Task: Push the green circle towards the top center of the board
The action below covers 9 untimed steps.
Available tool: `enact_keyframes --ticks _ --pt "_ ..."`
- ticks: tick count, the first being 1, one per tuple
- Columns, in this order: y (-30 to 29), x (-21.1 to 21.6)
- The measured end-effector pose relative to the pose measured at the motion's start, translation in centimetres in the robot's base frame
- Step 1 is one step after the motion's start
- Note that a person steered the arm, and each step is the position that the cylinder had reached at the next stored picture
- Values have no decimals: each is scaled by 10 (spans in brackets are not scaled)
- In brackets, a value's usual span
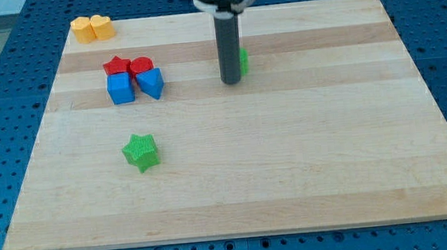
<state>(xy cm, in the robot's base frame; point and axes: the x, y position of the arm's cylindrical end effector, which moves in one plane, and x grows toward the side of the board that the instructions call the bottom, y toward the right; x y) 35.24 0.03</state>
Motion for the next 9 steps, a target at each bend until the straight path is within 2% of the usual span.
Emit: enact_keyframes --ticks 1,2,3,4,5,6,7,9 --pt "0 -14" --pt "18 -3" --pt "41 -11" --pt "28 -41" --pt "-15 -68" --pt "-31 -79" --pt "-32 -79" --pt "-73 -74"
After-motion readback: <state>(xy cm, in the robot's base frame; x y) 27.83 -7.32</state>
